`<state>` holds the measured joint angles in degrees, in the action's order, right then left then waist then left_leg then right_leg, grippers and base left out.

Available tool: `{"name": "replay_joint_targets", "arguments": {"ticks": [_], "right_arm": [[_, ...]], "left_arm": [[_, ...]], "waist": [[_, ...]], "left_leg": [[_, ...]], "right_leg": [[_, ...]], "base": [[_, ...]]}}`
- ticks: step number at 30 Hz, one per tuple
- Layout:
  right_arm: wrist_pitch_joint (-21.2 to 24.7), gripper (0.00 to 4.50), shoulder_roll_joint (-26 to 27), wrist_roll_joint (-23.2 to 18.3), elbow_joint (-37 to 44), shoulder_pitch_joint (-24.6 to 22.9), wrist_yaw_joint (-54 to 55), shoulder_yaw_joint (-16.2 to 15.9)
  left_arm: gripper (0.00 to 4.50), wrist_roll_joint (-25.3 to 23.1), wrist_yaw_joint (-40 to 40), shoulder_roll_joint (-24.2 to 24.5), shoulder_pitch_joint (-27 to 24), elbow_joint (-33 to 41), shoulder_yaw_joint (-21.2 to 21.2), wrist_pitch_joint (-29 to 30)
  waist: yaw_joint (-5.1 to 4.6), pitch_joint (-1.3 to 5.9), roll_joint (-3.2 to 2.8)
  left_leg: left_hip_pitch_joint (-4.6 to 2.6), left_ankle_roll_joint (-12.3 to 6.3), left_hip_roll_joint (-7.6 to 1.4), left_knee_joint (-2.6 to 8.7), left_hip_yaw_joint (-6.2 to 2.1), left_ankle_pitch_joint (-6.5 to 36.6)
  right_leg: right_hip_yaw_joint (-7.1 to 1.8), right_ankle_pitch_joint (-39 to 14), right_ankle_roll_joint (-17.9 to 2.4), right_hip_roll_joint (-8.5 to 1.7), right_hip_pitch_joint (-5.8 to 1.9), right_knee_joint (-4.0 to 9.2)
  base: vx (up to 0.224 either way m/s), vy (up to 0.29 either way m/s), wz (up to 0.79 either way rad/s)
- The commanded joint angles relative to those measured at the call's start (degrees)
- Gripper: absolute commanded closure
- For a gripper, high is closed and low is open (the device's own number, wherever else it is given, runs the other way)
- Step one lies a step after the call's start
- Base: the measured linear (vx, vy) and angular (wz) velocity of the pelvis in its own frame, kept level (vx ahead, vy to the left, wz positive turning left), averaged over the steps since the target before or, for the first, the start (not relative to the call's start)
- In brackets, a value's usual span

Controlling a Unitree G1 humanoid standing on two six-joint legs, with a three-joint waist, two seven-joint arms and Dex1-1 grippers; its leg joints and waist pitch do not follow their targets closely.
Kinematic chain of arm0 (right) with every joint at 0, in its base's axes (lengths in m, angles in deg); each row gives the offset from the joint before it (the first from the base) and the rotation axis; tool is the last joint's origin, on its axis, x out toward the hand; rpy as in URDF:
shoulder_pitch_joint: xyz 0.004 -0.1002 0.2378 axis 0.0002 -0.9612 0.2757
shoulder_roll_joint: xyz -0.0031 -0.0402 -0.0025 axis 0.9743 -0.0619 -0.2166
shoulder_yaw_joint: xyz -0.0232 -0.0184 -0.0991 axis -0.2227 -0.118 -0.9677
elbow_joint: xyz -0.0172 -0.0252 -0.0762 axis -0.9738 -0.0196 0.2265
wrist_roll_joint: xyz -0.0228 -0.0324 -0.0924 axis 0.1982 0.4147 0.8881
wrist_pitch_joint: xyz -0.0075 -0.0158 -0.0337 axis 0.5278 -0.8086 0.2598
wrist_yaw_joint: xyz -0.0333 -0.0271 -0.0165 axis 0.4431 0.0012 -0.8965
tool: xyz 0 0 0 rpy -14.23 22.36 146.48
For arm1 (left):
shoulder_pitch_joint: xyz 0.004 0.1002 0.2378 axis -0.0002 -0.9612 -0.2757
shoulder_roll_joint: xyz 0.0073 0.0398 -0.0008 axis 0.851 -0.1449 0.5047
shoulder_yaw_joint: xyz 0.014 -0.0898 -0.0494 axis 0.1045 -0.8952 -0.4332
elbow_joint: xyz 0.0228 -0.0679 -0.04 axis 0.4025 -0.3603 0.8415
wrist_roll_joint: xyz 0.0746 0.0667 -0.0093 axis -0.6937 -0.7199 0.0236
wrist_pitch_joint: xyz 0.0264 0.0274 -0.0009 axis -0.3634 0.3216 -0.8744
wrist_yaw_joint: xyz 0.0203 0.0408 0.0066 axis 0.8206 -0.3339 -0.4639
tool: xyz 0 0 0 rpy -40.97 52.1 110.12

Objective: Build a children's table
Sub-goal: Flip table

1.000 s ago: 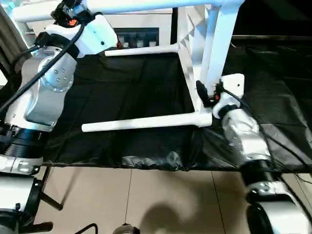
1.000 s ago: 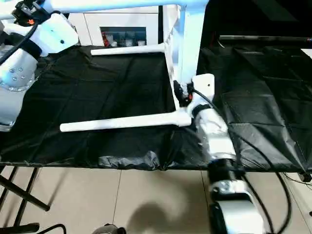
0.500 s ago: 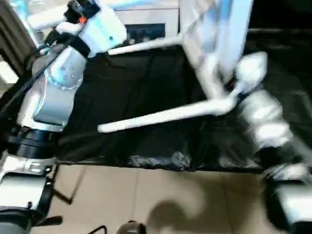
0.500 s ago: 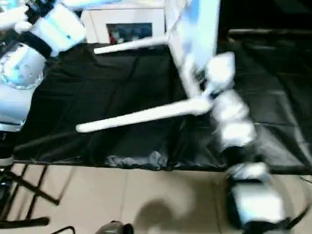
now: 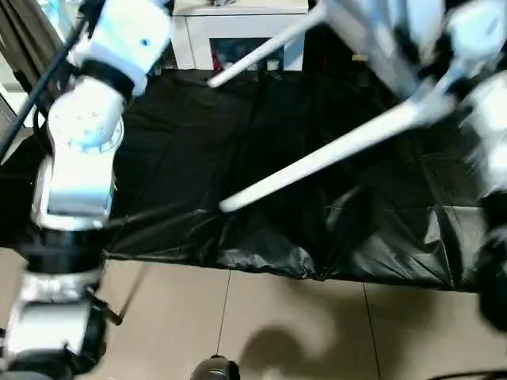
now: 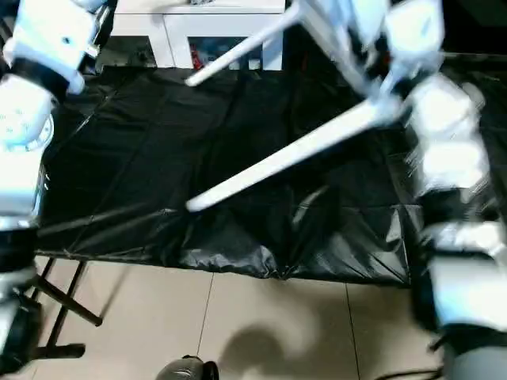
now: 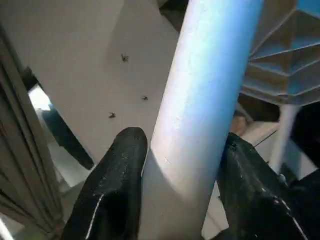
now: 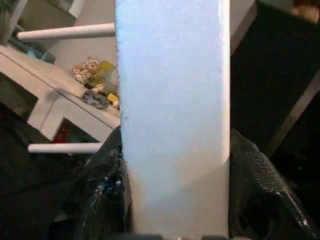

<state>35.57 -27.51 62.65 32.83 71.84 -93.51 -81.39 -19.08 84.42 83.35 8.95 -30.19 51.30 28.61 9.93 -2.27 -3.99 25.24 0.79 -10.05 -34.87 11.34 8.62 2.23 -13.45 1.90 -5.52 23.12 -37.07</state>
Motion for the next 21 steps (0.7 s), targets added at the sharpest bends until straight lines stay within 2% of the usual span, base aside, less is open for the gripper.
{"name": "replay_joint_targets", "arguments": {"ticks": [1, 2, 6, 7, 8, 10, 18, 21], "right_arm": [[1.32, 2.5, -3.35, -1.94, -1.82, 3.37, 0.8, 4.28], [1.36, 2.5, -3.59, -1.77, -2.16, 3.69, 0.53, 4.01], [1.69, 2.5, -3.27, -1.58, -2.44, 3.79, -1.12, 3.23], [1.57, 2.5, -2.67, -1.34, -2.56, 3.49, -1.55, 2.52], [1.55, 2.15, -2.44, -1.37, -2.6, 3.38, -1.82, 2.27], [1.13, 1.8, -2.04, -1.22, -3.01, 3.43, -2.08, 1.86], [-0.07, 1.26, -1.66, -1.23, -4.03, 4.24, -3.49, 1.98], [-0.57, 0.89, -1.75, -1.47, -4.33, 4.46, -3.81, 1.92]], "left_arm": [[2.53, 3.85, -1.02, -1.31, -3.22, -2.5, -2.95, 4.67], [2.55, 3.93, -0.95, -1.53, -3.34, -2.3, -2.7, 4.87], [2.57, 3.82, -0.77, -2.14, -3.39, -2.26, -1.72, 5.37], [2.58, 3.69, -0.53, -2.38, -3.26, -2.23, -1.52, 5.89], [2.58, 3.67, -0.43, -2.45, -3.2, -2.23, -1.45, 6.11], [2.58, 3.64, -0.41, -2.57, -3.08, -2.12, -1.49, 6.75], [2.59, 3.6, -0.92, -3.3, -3.2, -1.69, -1.36, 9.36], [2.59, 3.59, -1.47, -3.88, -3.39, -1.44, -1.59, 10.27]], "waist": [[-0.48, 4.0, 2.24], [-0.55, 3.96, 2.43], [-0.71, 3.9, 2.4], [-0.81, 3.91, 2.57], [-0.82, 3.9, 2.66], [-0.89, 3.9, 2.59], [-1.03, 3.84, 2.53], [-1.1, 3.74, 2.51]], "left_leg": [[-2.47, -5.25, -2.53, 2.68, -1.18, 7.76], [-2.44, -5.16, -2.55, 2.69, -1.17, 7.74], [-2.3, -4.95, -2.45, 2.74, -1.31, 7.77], [-2.26, -4.94, -2.43, 2.72, -1.32, 7.48], [-2.28, -5.0, -2.39, 2.67, -1.27, 7.51], [-2.27, -5.05, -2.37, 2.65, -1.26, 7.58], [-2.4, -4.35, -2.37, 2.76, -1.29, 9.16], [-2.46, -4.15, -2.4, 2.82, -1.3, 10.01]], "right_leg": [[-1.27, -2.04, -13.54, -2.21, -1.68, 4.16], [-1.29, -1.95, -13.44, -2.13, -1.69, 4.13], [-1.26, -1.15, -13.18, -2.12, -1.77, 4.04], [-1.24, -0.41, -13.19, -2.07, -1.84, 3.97], [-1.26, -0.13, -13.3, -2.1, -1.84, 3.97], [-1.24, -0.23, -13.45, -2.11, -1.86, 4.0], [-1.22, -2.42, -13.67, -2.13, -1.89, 4.22], [-1.22, -3.53, -13.5, -2.15, -1.78, 4.41]], "base": [[0.0, 0.0, 0.0], [0.0, 0.0, 0.0], [0.0, 0.0, 0.0], [0.0, 0.0, 0.0], [0.0, 0.0, 0.0], [0.0, 0.0, 0.0], [0.0, 0.0, 0.0], [0.0, 0.0, 0.0]]}}
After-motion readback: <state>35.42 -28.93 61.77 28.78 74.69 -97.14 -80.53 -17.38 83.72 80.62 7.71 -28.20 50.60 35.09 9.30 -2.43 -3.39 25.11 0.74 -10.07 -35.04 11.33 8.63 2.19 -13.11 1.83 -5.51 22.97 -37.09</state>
